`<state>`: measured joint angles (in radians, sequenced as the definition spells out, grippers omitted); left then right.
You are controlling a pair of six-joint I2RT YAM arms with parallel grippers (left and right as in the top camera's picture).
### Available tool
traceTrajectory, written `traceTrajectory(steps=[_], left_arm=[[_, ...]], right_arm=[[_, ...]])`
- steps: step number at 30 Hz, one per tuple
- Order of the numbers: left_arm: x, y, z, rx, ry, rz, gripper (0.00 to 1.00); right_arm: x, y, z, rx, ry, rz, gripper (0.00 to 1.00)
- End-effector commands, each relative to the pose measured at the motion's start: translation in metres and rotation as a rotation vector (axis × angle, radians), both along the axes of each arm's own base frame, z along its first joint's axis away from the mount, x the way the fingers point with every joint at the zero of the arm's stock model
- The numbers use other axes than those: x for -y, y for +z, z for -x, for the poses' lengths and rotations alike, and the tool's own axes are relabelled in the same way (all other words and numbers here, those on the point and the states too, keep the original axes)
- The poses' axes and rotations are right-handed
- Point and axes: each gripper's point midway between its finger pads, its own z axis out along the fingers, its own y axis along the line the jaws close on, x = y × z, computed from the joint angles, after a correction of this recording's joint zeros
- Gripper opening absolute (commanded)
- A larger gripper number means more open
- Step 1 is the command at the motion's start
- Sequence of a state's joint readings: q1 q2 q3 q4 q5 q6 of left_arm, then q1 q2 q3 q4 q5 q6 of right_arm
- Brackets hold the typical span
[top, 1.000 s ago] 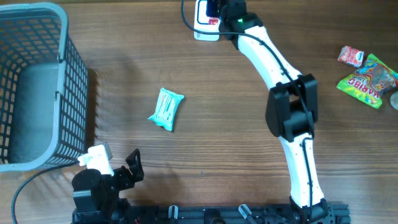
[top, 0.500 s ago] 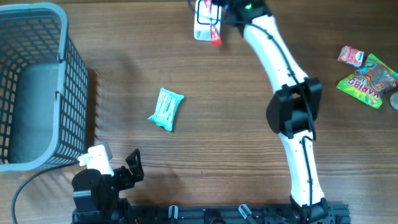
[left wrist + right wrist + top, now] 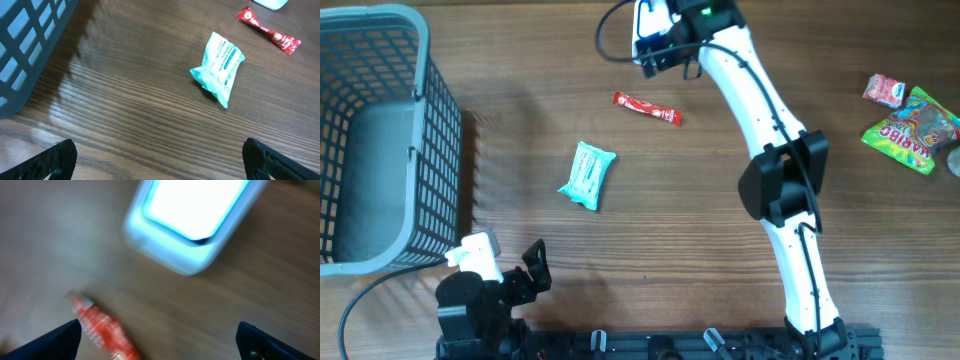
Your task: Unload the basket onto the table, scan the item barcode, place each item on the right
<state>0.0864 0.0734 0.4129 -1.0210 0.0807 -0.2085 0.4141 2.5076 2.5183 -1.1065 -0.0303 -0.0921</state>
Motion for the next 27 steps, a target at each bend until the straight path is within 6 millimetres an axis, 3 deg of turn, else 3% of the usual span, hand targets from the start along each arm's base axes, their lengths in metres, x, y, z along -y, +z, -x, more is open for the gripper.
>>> traceTrajectory(steps=[1, 6, 12, 15, 19, 21, 22, 24, 27], left_arm=[[0.002, 0.001, 0.0, 0.008, -0.002, 0.016, 1.0], [0.002, 0.001, 0.0, 0.008, -0.002, 0.016, 1.0], [0.002, 0.001, 0.0, 0.008, -0.002, 0.016, 1.0], [0.002, 0.001, 0.0, 0.008, -0.002, 0.016, 1.0], [0.002, 0.001, 0.0, 0.008, -0.002, 0.016, 1.0], [0.002, 0.001, 0.0, 0.008, -0.002, 0.016, 1.0], [0.002, 0.001, 0.0, 0.008, -0.002, 0.016, 1.0], [0.002, 0.001, 0.0, 0.008, -0.002, 0.016, 1.0], [0.002, 0.001, 0.0, 0.008, -0.002, 0.016, 1.0]], right_arm=[[-0.018, -0.05, 0.039, -0.156, 0.293, -0.023, 1.0], [-0.02, -0.081, 0.075, -0.278, 0.424, -0.022, 1.0], [-0.024, -0.093, 0.063, -0.201, 0.454, 0.032, 1.0], [-0.021, -0.111, 0.058, -0.163, 0.444, 0.117, 1.0], [-0.018, -0.139, 0.07, -0.17, 0.447, 0.228, 0.96], [-0.019, -0.143, 0.074, -0.169, 0.446, 0.261, 0.86], [-0.02, -0.143, 0.075, -0.168, 0.445, 0.269, 0.75], [-0.021, -0.143, 0.075, -0.175, 0.413, 0.259, 0.41], [-0.008, -0.143, 0.07, -0.202, 0.299, 0.231, 0.08]])
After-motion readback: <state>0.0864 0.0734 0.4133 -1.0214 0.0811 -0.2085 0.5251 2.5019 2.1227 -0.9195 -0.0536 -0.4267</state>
